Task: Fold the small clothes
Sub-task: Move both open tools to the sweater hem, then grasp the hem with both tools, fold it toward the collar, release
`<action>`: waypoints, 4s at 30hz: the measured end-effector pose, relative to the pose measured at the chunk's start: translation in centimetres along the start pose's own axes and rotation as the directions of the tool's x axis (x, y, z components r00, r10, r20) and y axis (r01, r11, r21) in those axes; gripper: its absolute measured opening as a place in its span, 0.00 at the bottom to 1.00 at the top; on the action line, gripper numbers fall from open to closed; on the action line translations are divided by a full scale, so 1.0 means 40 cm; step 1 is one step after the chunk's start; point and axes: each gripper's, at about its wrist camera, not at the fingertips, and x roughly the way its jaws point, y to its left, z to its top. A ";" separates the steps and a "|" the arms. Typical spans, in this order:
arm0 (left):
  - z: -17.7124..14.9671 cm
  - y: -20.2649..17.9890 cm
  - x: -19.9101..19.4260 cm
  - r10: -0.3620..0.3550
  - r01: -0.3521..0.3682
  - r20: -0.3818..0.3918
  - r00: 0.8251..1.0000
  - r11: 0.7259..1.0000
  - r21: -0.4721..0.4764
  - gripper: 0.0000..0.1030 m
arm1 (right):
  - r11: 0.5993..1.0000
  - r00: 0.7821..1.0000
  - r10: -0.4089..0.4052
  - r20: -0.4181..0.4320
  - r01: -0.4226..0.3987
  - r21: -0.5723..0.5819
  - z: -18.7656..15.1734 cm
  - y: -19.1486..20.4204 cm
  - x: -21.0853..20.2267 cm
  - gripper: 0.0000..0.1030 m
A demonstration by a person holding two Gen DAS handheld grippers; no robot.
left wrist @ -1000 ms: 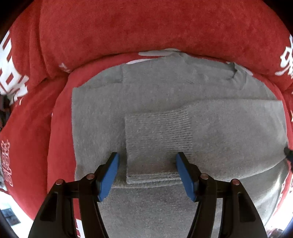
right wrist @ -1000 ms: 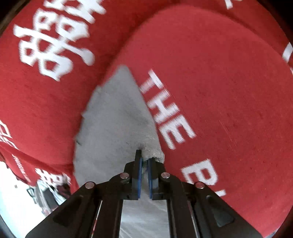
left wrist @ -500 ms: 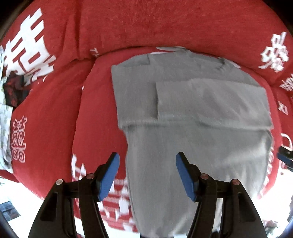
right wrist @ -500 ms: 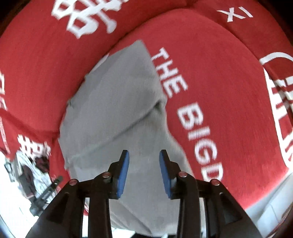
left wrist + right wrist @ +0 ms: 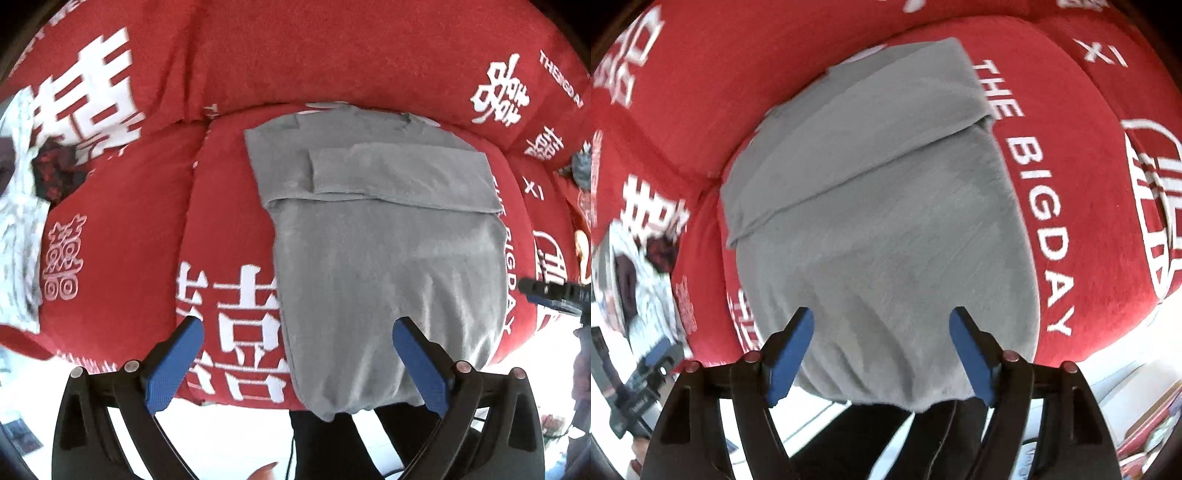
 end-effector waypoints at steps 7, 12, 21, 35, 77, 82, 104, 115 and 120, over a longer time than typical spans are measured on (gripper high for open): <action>-0.030 -0.002 -0.006 -0.008 0.011 -0.063 0.998 0.999 0.048 0.99 | 0.993 0.998 -0.064 0.011 0.065 -0.095 -0.057 0.063 -0.031 0.76; -0.047 -0.011 -0.021 -0.011 0.016 -0.072 0.997 0.997 0.074 0.99 | 0.999 0.999 -0.040 0.006 0.040 -0.017 -0.088 0.048 -0.031 0.76; -0.049 -0.042 -0.063 0.021 -0.016 -0.031 0.999 0.988 0.152 0.99 | 0.999 0.998 0.004 0.065 -0.007 0.053 -0.108 0.054 -0.051 0.76; -0.096 -0.042 0.045 0.014 0.005 -0.101 0.995 0.981 0.192 0.99 | 0.972 0.988 -0.071 0.136 0.039 0.230 -0.213 -0.065 -0.119 0.76; -0.422 -0.074 0.495 -0.107 0.063 -0.231 0.967 0.980 -0.191 0.97 | 0.991 0.980 -0.088 -0.181 0.067 -0.119 -0.311 -0.365 0.345 0.76; -0.415 -0.097 0.489 -0.163 0.125 -0.225 0.961 0.977 -0.173 0.58 | 0.997 0.979 -0.008 -0.205 -0.007 -0.075 -0.301 -0.359 0.367 0.60; -0.034 -0.017 0.215 -0.366 0.373 0.102 0.925 0.926 -0.063 0.11 | 0.876 0.865 0.441 0.240 -0.473 0.096 -0.035 -0.245 0.045 0.07; 0.128 0.023 0.207 -0.097 0.115 0.142 0.985 0.985 -0.125 0.82 | 0.916 0.918 0.360 0.165 -0.381 0.125 0.221 -0.230 0.124 0.07; 0.143 0.039 0.217 -0.042 0.057 0.129 0.991 0.991 -0.119 0.86 | 0.968 0.968 0.232 0.092 -0.239 0.079 0.272 -0.226 0.132 0.25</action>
